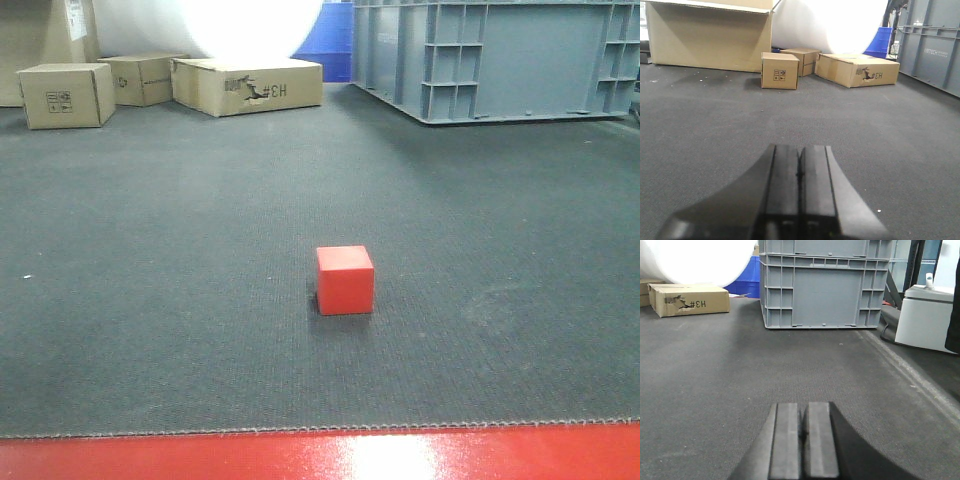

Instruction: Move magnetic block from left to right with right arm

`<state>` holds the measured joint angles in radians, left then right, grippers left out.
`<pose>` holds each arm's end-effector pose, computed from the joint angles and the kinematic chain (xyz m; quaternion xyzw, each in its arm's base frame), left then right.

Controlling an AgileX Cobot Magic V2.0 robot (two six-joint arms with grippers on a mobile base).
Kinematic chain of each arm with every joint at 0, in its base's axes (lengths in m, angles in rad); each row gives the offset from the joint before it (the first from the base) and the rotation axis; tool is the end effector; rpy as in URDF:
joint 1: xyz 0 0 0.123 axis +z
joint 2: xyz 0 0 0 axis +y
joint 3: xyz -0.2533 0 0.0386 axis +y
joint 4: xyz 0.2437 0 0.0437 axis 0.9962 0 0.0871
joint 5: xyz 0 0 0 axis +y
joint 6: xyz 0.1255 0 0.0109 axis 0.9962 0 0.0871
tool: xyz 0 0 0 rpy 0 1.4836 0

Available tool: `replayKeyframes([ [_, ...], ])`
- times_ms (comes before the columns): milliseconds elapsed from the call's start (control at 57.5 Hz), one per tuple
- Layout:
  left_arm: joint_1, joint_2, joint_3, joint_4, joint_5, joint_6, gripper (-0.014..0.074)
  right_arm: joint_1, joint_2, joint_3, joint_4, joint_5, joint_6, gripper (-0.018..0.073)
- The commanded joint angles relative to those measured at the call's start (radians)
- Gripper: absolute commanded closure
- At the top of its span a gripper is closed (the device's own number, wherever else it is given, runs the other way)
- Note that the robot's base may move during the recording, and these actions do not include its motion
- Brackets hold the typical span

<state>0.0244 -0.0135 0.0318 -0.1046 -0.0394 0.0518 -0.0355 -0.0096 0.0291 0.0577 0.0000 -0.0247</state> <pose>0.1159 0.0033 0.2109 -0.0273 0.6673 -0.0092 0.7442 0.1165 -0.0041 0.2066 0.0234 0.6824 -0.0009 0.7306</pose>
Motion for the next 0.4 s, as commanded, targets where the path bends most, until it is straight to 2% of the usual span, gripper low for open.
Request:
replayKeyframes([
  [0,-0.008,-0.008,0.008,-0.005,-0.086,0.0,0.0722,-0.005,-0.022,0.002,-0.008,-0.08,-0.004,0.0532],
  [382,-0.008,-0.008,0.008,-0.005,-0.086,0.0,0.0722,-0.005,-0.022,0.002,-0.008,-0.08,-0.004,0.0532],
])
